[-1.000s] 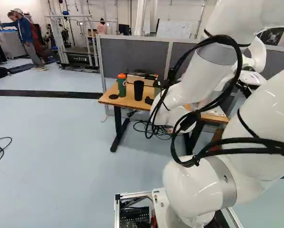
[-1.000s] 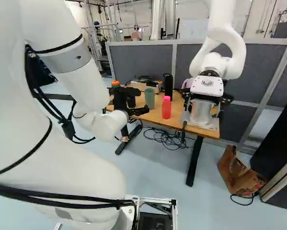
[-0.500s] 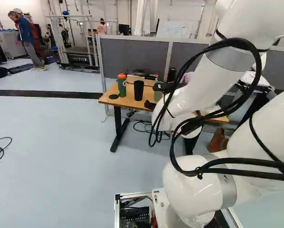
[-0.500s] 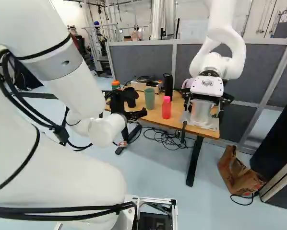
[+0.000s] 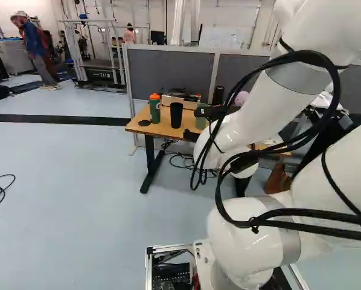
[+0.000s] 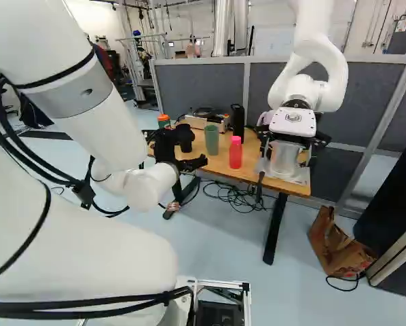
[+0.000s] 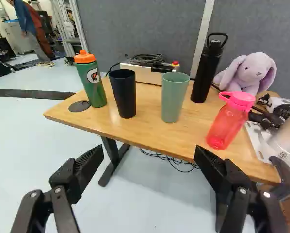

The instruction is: Place the green cup on the table

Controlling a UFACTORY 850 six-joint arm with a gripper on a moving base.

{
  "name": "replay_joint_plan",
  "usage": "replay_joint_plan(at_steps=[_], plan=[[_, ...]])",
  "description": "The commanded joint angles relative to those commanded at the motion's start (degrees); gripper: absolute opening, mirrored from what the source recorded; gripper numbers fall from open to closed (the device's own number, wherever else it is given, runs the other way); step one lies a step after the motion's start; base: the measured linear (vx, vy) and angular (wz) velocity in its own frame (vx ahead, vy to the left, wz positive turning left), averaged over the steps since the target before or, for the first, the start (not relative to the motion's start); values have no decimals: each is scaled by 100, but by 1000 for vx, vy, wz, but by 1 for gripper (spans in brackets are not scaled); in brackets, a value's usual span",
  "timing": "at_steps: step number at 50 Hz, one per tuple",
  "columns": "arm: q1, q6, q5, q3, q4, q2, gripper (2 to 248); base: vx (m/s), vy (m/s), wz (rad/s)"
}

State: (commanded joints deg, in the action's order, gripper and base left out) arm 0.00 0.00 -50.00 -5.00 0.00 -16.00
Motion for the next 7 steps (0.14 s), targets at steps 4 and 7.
replay_joint_plan(at_steps=[4, 7], plan=[[0, 0, 0, 0, 0, 0, 247, 0, 0, 0], [0, 0, 0, 0, 0, 0, 247, 0, 0, 0]])
